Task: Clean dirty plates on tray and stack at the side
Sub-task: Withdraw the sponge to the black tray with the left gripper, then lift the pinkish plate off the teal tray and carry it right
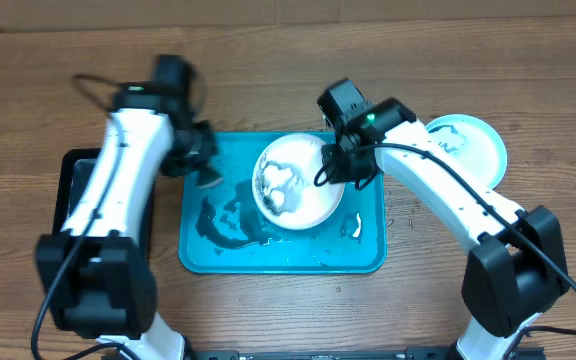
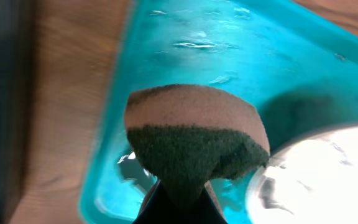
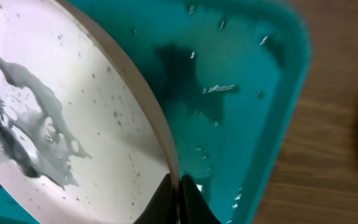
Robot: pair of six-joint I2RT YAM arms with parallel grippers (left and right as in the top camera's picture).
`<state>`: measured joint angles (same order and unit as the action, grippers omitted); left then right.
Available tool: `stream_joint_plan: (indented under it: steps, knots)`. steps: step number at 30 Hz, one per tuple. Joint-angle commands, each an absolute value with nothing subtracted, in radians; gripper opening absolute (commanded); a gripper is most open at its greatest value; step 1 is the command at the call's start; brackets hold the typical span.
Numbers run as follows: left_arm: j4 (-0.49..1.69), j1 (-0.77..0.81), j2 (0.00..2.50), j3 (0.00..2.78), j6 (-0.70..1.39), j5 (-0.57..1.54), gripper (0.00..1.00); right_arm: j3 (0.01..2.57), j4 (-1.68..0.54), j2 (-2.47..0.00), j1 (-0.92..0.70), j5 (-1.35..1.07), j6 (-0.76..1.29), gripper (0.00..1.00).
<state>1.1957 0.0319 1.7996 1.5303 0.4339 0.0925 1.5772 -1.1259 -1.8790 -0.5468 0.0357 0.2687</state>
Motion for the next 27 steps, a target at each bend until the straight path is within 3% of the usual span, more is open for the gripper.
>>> stream_joint_plan:
  steps: [1, 8, 18, 27]
  knots:
    - [1.254, -0.125, 1.771, 1.551, 0.376, 0.185, 0.04, 1.765, -1.232, -1.874, -0.619, 0.353, 0.204, 0.04]
    - [1.297, -0.315, 1.772, 1.527, 0.376, 0.184, 0.04, 1.946, -1.395, -1.874, -0.778, 0.842, 0.165, 0.04]
    - [1.240, -0.410, 1.773, 1.470, 0.382, 0.185, 0.04, 1.956, -1.390, -1.874, -1.021, 1.347, -0.001, 0.04]
    - [1.183, -0.421, 1.773, 1.391, 0.390, 0.184, 0.04, 1.956, -1.306, -1.874, -1.161, 1.448, -0.192, 0.04]
